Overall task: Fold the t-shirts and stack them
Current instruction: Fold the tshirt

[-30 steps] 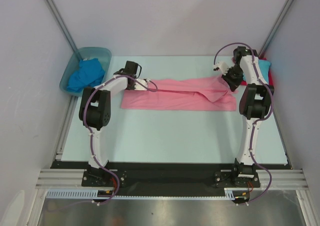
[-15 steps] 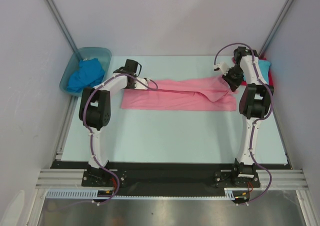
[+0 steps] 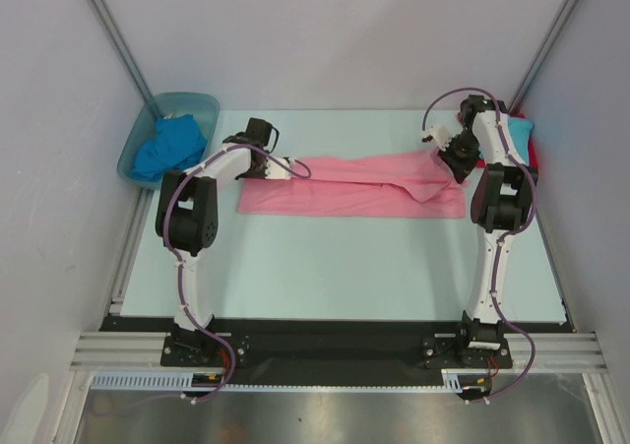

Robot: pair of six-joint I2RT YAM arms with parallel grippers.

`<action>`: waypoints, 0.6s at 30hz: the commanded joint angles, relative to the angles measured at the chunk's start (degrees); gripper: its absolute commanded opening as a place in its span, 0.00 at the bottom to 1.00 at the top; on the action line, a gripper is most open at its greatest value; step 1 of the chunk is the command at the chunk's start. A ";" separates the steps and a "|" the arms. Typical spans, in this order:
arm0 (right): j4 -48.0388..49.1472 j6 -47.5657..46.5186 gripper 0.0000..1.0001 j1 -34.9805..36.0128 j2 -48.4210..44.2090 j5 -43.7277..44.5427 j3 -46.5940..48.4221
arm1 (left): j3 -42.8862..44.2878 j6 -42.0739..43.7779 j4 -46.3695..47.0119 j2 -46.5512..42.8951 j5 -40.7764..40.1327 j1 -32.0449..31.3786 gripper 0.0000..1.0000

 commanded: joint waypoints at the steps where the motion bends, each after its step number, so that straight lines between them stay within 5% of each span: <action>1: -2.72 -0.32 0.00 -1.31 0.13 4.79 0.92 | 2.98 -0.87 -3.25 -3.02 -1.19 1.41 0.00; 14: -1.93 0.91 0.01 2.46 1.27 3.30 -3.04 | 3.07 -1.13 -4.57 -4.16 -0.31 0.88 0.00; 18: -1.23 1.35 0.12 3.61 1.45 2.86 -3.04 | 3.07 -1.31 -4.83 -4.51 -0.04 0.79 0.00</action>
